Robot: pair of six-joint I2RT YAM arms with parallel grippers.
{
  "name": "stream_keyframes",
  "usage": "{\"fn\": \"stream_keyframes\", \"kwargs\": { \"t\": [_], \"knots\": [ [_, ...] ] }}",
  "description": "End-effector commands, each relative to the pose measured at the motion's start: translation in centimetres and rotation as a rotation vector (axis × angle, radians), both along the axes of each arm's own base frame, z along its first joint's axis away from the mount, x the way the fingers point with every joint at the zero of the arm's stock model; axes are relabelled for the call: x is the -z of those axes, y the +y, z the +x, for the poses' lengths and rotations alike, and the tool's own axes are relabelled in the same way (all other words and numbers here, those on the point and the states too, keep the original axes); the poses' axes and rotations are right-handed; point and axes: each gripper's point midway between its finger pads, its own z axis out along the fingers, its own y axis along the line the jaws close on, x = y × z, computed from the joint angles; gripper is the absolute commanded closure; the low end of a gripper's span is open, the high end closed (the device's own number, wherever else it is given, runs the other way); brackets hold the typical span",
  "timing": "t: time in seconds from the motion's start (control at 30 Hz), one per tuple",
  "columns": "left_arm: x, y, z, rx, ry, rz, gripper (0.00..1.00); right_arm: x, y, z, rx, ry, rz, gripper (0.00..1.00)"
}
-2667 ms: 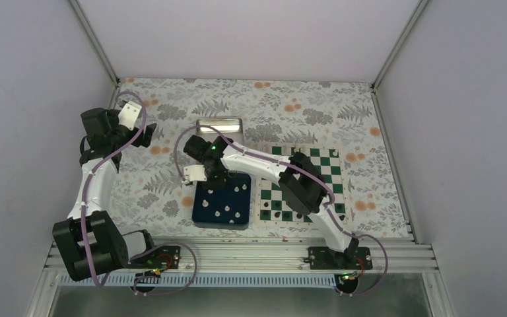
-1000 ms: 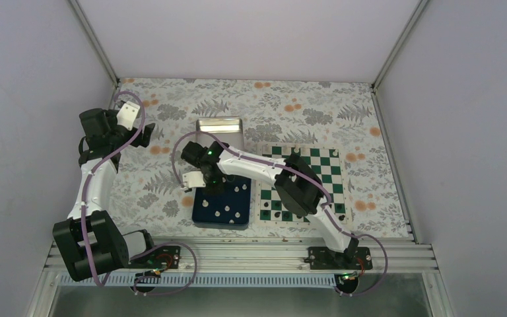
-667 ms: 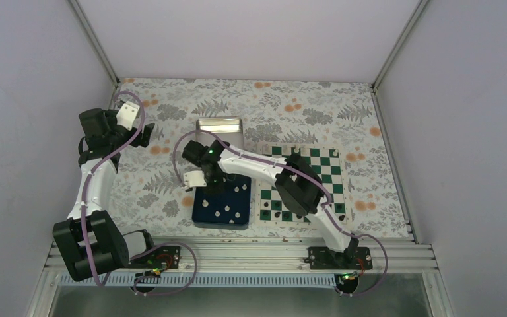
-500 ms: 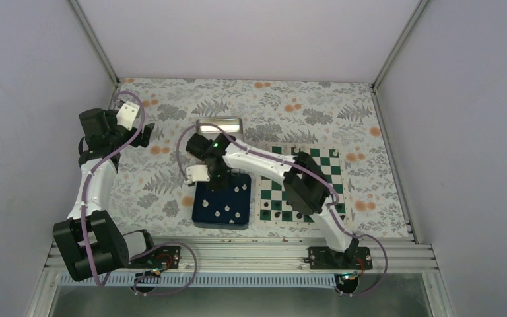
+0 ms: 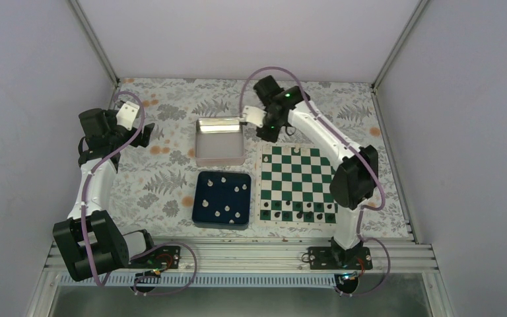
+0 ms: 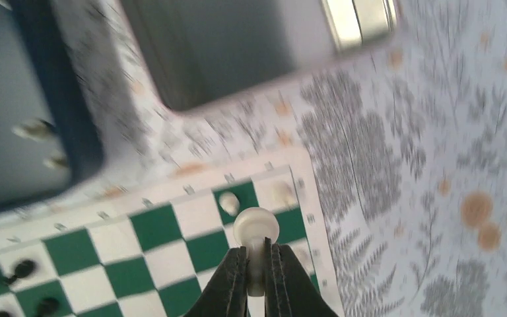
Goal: Set up the chess pieces on the board
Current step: Place the chess piece on the chessboard.
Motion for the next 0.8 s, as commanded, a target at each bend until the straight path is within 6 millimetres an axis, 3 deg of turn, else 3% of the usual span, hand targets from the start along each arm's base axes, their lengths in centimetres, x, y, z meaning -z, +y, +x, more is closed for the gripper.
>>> {"fn": "stream_keyframes", "kwargs": {
  "t": [0.0,0.43,0.77],
  "knots": [
    [-0.8,0.0,0.0,0.011,-0.031,-0.006,0.00,3.0,-4.5,1.6,0.072,0.055,-0.064,0.95],
    [-0.9,0.0,-0.3,0.002,-0.028,-0.003,0.00,11.1,-8.8,5.7,0.153,0.153,-0.168,0.95],
    [-0.8,0.1,-0.2,0.004,-0.025,-0.006,0.00,13.6,-10.3,6.9,0.184,0.189,-0.192,0.94]
  ]
}}
